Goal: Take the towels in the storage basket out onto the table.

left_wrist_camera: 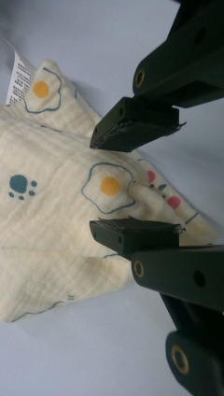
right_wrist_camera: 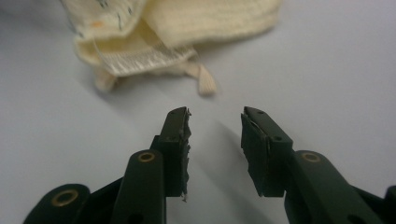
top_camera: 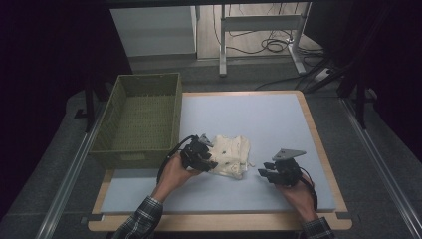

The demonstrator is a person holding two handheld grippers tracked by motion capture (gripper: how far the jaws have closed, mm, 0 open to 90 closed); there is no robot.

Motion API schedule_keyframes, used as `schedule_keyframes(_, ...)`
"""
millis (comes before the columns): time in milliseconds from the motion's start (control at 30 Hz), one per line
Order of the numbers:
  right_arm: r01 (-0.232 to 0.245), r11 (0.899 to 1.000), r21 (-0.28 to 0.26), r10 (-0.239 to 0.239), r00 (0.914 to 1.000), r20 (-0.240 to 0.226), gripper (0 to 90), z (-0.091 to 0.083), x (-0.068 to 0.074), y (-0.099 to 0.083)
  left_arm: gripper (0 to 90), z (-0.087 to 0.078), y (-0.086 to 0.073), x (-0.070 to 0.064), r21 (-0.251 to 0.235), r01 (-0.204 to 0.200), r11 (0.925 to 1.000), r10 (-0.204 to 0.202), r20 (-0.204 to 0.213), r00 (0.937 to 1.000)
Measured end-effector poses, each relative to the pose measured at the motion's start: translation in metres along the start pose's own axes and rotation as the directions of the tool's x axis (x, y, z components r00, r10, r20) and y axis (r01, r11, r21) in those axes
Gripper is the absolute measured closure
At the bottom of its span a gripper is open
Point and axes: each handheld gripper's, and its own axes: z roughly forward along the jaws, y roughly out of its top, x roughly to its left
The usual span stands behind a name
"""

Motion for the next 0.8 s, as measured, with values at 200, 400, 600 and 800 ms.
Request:
schedule_keyframes(200,0.017,1.0,-0.016,-0.018,0.9962,-0.085,61.8,0.014,-0.003,0.023,46.7,-0.003,0.001,-0.003,-0.017,-0.011,0.9998,0.011,0.011,0.9999)
schedule_keyframes(400,0.031,0.999,-0.008,-0.032,0.991,-0.13,55.5,0.035,-0.002,0.04,46.2,0.006,0.002,0.0,-0.004,-0.001,1.0,0.001,0.0,1.0)
schedule_keyframes(600,0.092,0.995,0.039,-0.087,0.9906,-0.106,81.5,0.058,0.005,0.046,71.3,0.018,-0.001,0.004,0.01,0.016,0.9998,-0.016,0.001,0.9999)
schedule_keyframes(800,0.089,0.996,-0.005,-0.09,0.9948,-0.048,85.7,0.037,-0.001,0.054,65.0,0.009,0.003,0.004,-0.045,0.028,0.9986,-0.028,-0.006,0.9996)
